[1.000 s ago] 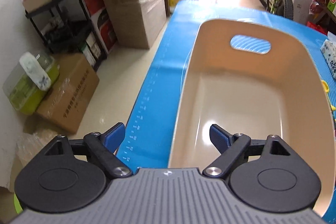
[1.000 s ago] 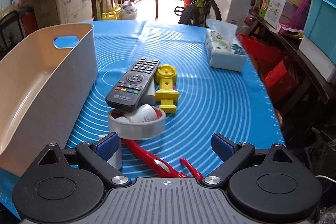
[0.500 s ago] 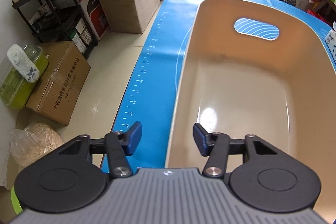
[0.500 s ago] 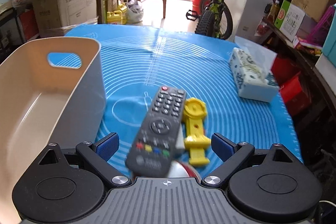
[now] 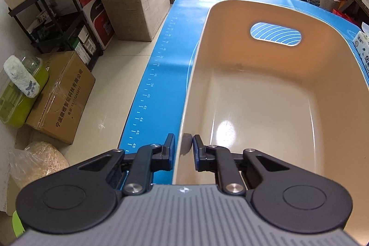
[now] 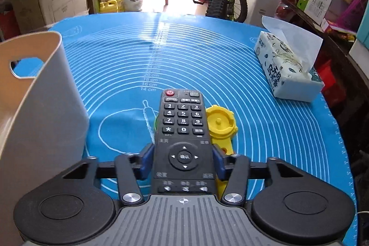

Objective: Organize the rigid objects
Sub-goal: 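Clamp the beige basket rim with the left tool while the right tool grasps the black remote, then carry the black remote into the basket and open the right tool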

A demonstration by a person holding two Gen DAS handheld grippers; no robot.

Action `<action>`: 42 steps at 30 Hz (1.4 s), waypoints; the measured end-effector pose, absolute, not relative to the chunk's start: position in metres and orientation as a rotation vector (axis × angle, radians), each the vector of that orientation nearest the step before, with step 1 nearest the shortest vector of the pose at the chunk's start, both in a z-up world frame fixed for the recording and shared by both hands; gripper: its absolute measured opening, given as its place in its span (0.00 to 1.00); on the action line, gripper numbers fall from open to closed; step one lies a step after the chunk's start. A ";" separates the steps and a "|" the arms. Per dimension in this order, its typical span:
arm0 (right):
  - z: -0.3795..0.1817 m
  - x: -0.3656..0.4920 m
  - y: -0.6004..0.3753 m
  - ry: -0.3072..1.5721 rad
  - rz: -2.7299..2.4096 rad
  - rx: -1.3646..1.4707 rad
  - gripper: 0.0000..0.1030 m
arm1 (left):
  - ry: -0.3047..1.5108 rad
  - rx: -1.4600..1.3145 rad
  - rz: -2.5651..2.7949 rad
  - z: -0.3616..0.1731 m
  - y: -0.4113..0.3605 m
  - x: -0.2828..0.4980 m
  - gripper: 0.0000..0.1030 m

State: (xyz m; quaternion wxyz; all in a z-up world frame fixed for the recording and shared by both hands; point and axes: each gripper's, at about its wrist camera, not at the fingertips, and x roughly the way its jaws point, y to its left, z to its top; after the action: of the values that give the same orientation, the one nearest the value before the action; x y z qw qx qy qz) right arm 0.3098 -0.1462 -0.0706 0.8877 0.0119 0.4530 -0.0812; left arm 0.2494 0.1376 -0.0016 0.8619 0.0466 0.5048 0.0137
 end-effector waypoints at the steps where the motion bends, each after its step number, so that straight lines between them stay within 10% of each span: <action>1: -0.071 0.309 -0.146 0.940 -0.166 0.023 0.53 | 1.060 0.094 0.026 -0.001 0.137 0.249 0.15; 42: 0.027 0.248 -0.017 0.763 0.182 -0.058 0.53 | 1.055 0.080 -0.003 -0.003 0.141 0.246 0.10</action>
State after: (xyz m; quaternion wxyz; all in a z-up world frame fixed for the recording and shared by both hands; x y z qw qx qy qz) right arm 0.2485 -0.0174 0.0272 0.9236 -0.0285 0.3718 0.0888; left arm 0.2455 0.1411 -0.0034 0.8632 0.0382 0.5034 -0.0013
